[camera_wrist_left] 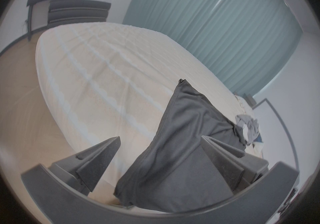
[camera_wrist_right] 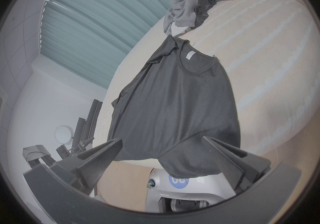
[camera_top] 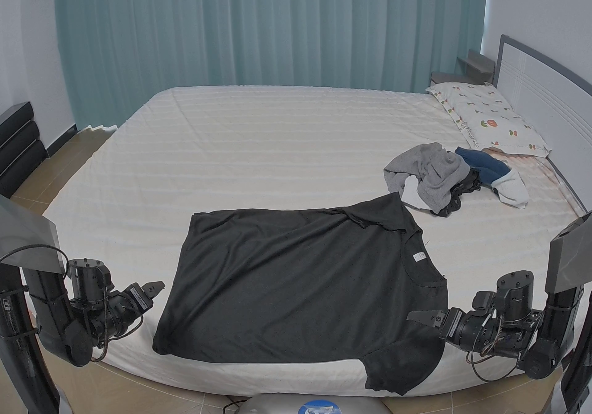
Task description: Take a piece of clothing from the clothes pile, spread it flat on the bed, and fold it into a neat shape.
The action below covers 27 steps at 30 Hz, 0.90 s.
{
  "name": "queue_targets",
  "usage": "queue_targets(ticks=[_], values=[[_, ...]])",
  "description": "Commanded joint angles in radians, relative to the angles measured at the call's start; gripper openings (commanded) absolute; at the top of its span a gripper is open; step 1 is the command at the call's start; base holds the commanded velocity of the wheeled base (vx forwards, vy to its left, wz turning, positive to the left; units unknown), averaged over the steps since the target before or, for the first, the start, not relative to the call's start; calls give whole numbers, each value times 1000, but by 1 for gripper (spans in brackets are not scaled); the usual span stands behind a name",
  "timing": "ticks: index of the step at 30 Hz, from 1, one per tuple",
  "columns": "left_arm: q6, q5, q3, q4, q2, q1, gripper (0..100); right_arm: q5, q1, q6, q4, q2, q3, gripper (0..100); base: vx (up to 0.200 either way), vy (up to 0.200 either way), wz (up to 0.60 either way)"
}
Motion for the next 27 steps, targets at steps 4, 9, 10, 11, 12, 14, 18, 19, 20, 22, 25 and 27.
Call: queue_targets(ticks=[4,9,10,11,12,14,18,19,20,22,25,27], values=[[-43,-7,-24,2,1,-7,100,0,2,1,0,5,15,100,200,0,0],[-42,-4,-29,-2,3,-15,100,0,5,6,0,6,15,100,80,0,0],[-42,1,-35,-2,3,-15,100,0,5,6,0,8,16,100,0,0,0],[-42,5,-46,0,4,-15,100,0,5,6,0,8,15,100,0,0,0],[-43,5,-49,0,4,-15,100,0,4,6,0,8,16,100,0,0,0],[-43,5,-75,3,4,-19,100,0,4,8,0,9,15,100,0,0,0],[-43,9,-138,12,17,-19,100,0,7,15,0,16,15,100,0,0,0],[-43,10,-159,15,23,-19,100,0,7,18,0,17,15,100,0,0,0],[-42,10,-190,20,31,-18,100,0,5,21,0,17,15,100,0,0,0],[-42,12,-257,64,40,-15,100,0,7,31,0,17,13,100,0,0,0],[-42,9,-385,206,43,-12,100,0,7,31,0,23,15,100,0,0,0],[-45,4,-483,304,66,-12,100,0,7,31,-2,31,15,100,0,0,0]])
